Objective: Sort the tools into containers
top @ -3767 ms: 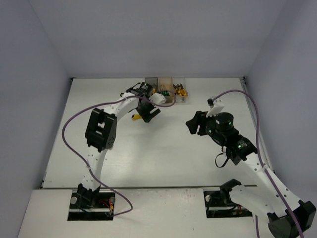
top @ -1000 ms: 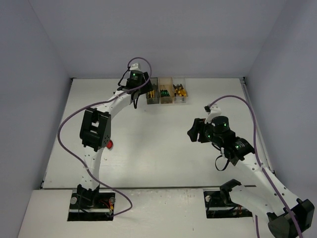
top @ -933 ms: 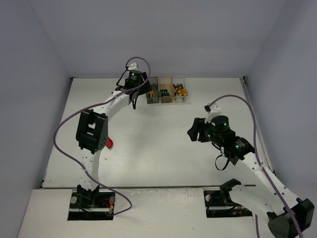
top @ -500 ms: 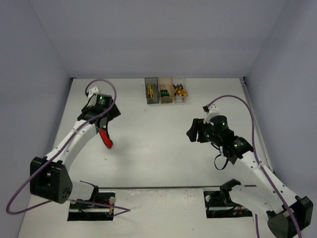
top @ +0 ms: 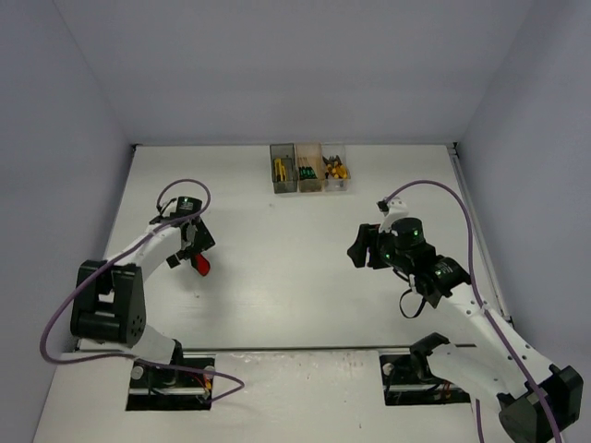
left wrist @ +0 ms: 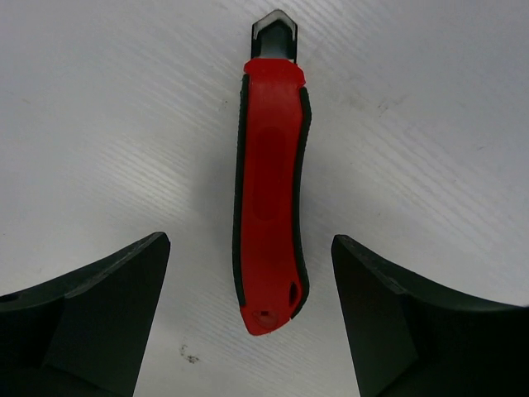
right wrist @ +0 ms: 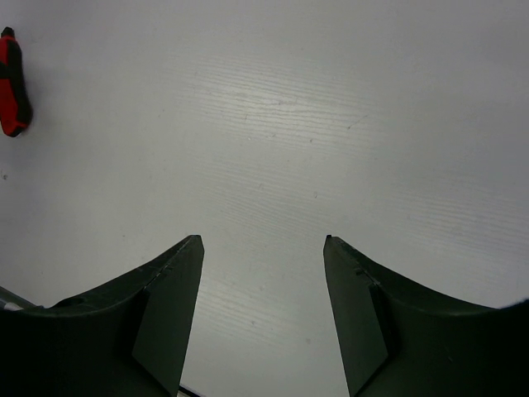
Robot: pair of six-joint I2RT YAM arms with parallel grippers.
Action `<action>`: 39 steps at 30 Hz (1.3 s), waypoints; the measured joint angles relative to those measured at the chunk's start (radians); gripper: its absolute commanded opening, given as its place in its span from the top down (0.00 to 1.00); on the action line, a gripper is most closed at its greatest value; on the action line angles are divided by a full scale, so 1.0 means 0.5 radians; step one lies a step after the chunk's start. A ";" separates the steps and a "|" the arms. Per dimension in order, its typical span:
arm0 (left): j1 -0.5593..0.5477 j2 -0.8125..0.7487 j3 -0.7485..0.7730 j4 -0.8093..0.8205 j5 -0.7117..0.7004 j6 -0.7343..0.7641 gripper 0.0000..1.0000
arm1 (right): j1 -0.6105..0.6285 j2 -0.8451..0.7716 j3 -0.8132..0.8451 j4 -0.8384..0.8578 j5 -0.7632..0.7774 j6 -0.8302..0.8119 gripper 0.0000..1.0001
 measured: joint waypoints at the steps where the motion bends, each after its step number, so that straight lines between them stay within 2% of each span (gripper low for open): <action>1: 0.006 0.051 0.000 0.013 0.020 -0.002 0.28 | 0.000 -0.004 0.000 0.000 0.000 0.000 0.43; 5: 0.022 0.210 0.011 0.075 0.084 -0.030 0.40 | 0.000 -0.012 -0.001 0.000 0.000 0.001 0.43; 9: 0.023 0.227 0.011 0.135 0.099 -0.047 0.68 | 0.000 -0.014 -0.002 0.000 0.000 0.001 0.43; 13: 0.022 0.228 0.008 0.153 0.103 -0.059 0.92 | 0.000 -0.013 -0.002 0.000 0.001 0.001 0.43; 15: 0.022 0.227 0.008 0.154 0.105 -0.058 0.99 | 0.000 -0.012 -0.002 0.000 0.001 0.000 0.43; 23: -0.002 0.219 0.092 0.172 0.290 -0.054 1.00 | 0.000 -0.007 -0.002 0.001 0.001 0.001 0.43; 29: -0.174 0.345 0.642 0.334 0.423 0.010 1.00 | 0.000 -0.005 -0.015 0.003 0.002 0.005 0.43; 32: -0.257 0.494 0.921 0.536 0.524 0.061 1.00 | 0.000 -0.004 -0.018 0.004 0.002 0.006 0.43; 39: -0.353 0.970 1.477 0.787 0.761 0.248 1.00 | 0.000 0.009 -0.024 0.007 0.002 0.015 0.43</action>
